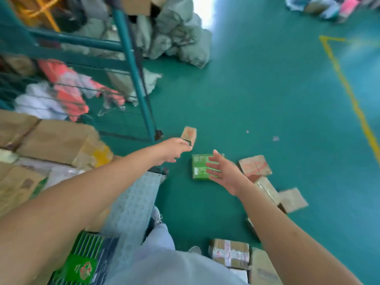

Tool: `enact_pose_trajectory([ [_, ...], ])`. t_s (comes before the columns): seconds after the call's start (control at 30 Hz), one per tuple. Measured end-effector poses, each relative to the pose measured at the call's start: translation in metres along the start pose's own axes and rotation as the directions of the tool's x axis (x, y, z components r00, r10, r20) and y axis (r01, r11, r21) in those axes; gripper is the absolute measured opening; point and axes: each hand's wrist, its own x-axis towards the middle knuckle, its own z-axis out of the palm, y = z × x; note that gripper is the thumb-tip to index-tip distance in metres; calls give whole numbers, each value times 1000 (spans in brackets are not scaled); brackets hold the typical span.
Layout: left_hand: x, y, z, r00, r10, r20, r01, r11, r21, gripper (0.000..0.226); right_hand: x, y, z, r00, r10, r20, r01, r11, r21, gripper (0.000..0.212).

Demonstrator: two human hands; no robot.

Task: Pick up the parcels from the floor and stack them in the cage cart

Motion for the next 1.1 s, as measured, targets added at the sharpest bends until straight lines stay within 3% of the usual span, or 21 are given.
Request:
enact_pose_trajectory([
  [0.2,22,67,80,982,55,181,-79,989,126,43,-34,32,-107,979,-8,-202,50,977,207,49],
  [0.67,139,197,188,865,26,501,-226,911,344,42,-13,43,-227,843,207,-497,69,874,481,49],
  [1.1,268,296,253,793,-35,608,-368,768,525,53,49,22,-311,700,390,-599,102,775,624,49],
])
